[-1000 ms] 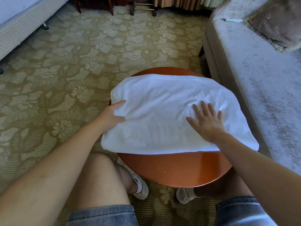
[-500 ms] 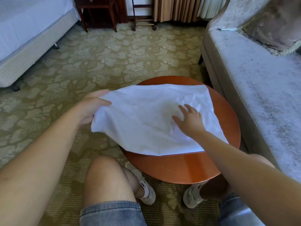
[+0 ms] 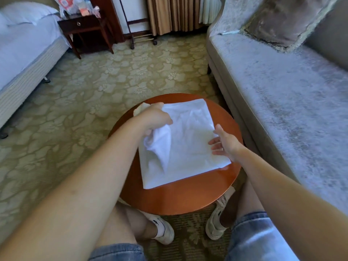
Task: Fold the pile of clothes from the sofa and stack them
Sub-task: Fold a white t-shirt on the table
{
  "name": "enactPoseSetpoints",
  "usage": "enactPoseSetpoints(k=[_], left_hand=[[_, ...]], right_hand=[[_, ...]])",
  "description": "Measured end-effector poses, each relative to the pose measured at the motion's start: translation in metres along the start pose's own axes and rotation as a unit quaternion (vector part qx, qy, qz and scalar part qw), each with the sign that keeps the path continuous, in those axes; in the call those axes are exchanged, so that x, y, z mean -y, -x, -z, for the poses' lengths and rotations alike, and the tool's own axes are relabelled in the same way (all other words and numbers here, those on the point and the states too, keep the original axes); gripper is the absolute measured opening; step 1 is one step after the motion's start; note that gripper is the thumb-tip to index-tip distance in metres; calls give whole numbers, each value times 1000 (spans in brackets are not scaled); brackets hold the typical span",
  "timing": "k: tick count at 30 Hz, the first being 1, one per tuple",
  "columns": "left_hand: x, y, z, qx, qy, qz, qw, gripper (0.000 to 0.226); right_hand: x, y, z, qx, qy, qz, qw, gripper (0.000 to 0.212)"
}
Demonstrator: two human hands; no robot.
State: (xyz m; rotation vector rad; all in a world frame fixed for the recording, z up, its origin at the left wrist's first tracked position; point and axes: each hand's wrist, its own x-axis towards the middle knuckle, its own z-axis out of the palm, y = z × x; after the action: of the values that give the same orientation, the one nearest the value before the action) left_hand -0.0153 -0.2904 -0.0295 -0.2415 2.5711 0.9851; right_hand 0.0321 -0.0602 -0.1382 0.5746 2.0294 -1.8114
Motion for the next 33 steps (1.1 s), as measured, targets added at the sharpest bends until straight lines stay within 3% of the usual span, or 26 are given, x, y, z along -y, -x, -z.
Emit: enactPoseSetpoints(k=[3,6,8,10,12,13,15,18,24,25,27,29,31,33], left_hand=[[-30,-7,-45,-1,-34,-31,999,76],[-53,-6,-84,32,-38,-53,997,86],[-55,-5,-102,71,31,-35,996,91],[-45,-8,-111,40,97,-14,994,86],[-25,-8,-115,-37,62,-25,997,76],[-11,-6,-117,-69,19,-30,997,71],[20,2,-125,-105,-91,-24,990,65],[59,14,-139,-91,-247,-22,965,62],[95,12,-143,-118,-249,-24,961,65],[95,12,-142,-122,-245,-29,962,67],[97,12,-140,-125,-238,-40,962,69],[98,12,-140,-126,-231,-55,963,69],[101,10,-137,-125,-225,-70,964,71],[104,6,-132,-122,-228,-86,962,73]], right_hand=[[-4,-7,6,23,-20,4,1000,63],[-8,-10,10,42,-53,11,998,70],[-7,-10,12,54,-68,12,996,67],[-7,-10,15,58,-40,23,997,72],[-15,-20,18,64,-9,37,997,94],[-16,-20,17,57,9,46,997,92],[-13,-13,13,31,57,51,997,70],[-15,-15,9,4,106,61,993,59],[-17,-5,-2,-44,213,61,974,56],[-15,-1,-4,-74,266,60,959,55],[-12,4,-6,-174,396,100,896,47],[-13,5,-14,-233,456,225,829,35],[-13,4,-30,-164,473,352,791,32],[-15,3,-49,-51,498,419,757,29]])
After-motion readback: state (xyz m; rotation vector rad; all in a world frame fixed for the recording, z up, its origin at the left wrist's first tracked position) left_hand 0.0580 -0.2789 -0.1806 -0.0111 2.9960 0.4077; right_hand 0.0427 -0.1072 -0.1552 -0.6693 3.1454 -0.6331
